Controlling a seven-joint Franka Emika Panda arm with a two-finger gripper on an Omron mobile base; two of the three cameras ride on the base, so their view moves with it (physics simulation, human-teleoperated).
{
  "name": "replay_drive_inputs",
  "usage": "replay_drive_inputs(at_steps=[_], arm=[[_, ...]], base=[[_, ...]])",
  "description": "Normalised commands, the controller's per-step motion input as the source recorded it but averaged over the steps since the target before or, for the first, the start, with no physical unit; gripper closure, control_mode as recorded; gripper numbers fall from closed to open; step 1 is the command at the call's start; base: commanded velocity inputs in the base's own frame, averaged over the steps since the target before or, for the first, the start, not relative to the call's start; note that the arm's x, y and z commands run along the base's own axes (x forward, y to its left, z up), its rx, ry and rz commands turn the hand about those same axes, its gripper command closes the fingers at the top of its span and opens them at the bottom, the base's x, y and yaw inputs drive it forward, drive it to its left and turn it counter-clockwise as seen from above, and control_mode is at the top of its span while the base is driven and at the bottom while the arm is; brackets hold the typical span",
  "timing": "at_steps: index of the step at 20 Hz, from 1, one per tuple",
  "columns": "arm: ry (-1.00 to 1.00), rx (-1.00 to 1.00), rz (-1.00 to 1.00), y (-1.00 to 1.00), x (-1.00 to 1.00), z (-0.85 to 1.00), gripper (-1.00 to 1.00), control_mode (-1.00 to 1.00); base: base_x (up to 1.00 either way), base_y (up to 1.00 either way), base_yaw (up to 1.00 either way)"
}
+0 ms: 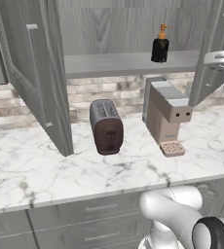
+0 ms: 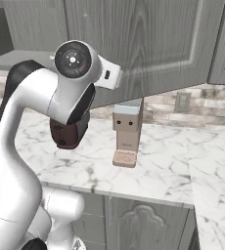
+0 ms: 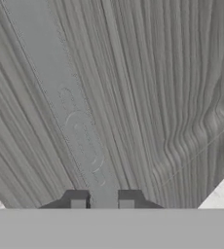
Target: Open the cabinet. Pick the soap dispenser and place it next to the sink. Then close the cabinet.
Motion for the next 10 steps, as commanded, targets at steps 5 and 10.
replay_drive_inputs(at_steps=[5, 10], arm=[[0.01, 0.0, 0.01, -0.04, -0.16, -0.23, -1.0, -1.0], [0.0, 0.0, 0.0, 0.0, -0.2, -0.1, -1.0, -1.0]], base=[[0.0, 0.0, 0.0], [0.0, 0.0, 0.0]])
